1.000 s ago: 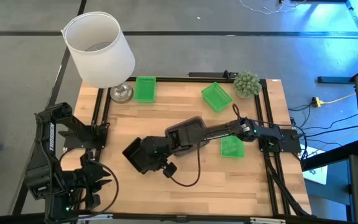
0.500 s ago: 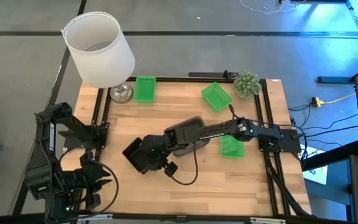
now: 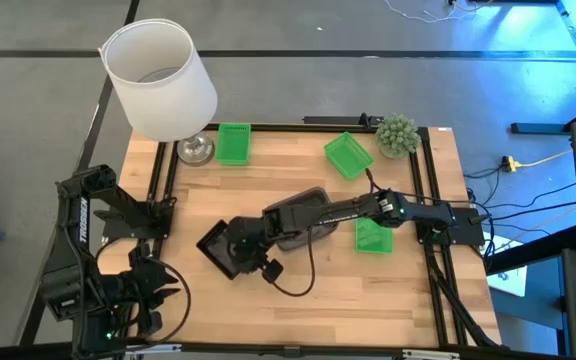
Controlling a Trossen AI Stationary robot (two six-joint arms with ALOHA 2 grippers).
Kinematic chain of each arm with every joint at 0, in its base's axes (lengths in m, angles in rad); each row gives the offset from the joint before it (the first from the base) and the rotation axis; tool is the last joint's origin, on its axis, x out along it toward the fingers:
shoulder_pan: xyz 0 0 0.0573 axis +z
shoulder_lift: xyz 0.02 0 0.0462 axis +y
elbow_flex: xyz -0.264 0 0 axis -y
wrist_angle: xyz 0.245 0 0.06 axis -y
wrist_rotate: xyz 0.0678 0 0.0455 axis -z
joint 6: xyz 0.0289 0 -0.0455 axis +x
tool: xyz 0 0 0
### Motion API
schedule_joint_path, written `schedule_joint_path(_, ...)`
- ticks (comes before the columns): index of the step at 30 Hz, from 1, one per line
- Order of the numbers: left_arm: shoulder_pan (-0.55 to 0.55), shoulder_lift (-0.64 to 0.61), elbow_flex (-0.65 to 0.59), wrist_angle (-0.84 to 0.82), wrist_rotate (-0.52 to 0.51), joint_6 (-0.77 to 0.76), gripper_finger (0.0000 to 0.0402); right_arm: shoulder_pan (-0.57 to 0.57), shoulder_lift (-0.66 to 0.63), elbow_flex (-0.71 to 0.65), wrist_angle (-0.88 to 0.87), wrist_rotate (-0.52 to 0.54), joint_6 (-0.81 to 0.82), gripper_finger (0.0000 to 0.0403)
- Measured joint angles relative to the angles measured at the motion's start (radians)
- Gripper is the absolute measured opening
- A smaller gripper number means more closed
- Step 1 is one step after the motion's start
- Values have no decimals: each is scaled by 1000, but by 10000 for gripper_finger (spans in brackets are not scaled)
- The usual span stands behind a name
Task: Stack baskets by color
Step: Stack the top black bin on top of the bottom black bin, then move the left green bin to the top center of the table
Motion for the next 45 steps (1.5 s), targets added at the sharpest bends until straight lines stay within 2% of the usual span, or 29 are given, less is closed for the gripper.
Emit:
schedule_joint_path(9, 0, 0, 0, 0, 0, 1, 82, 0, -14, 5, 12, 2, 10, 77)
schedule_joint_path(15, 0, 0, 0, 0, -45, 2, 82, 1, -99, 8, 48, 23, 226, 77)
schedule_joint_path(19, 0, 0, 0, 1, -42, 2, 82, 3, -167, 7, 26, 142, 379, 70)
schedule_joint_path(23, 0, 0, 0, 21, -41, 3, 82, 14, -235, 8, -41, 317, 489, 39)
schedule_joint_path(26, 0, 0, 0, 15, -42, 40, 82, 25, -268, 8, -143, 457, 605, 8)
schedule_joint_path(31, 40, 0, -5, 1, -84, 6, 82, 27, -341, 7, -383, 659, 917, 7)
schedule_joint_path(35, 107, 0, -6, 0, -92, 5, 82, 23, -392, 7, -599, 740, 1134, 3)
schedule_joint_path(39, 207, 0, -6, 1, -102, 49, 82, 25, -444, 7, -772, 803, 1276, 2)
schedule_joint_path(41, 266, 0, -6, 0, -102, 86, 82, 24, -463, 7, -831, 819, 1316, 2)
schedule_joint_path(45, 398, 0, -6, 0, -101, 174, 82, 22, -490, 7, -816, 818, 1300, 4)
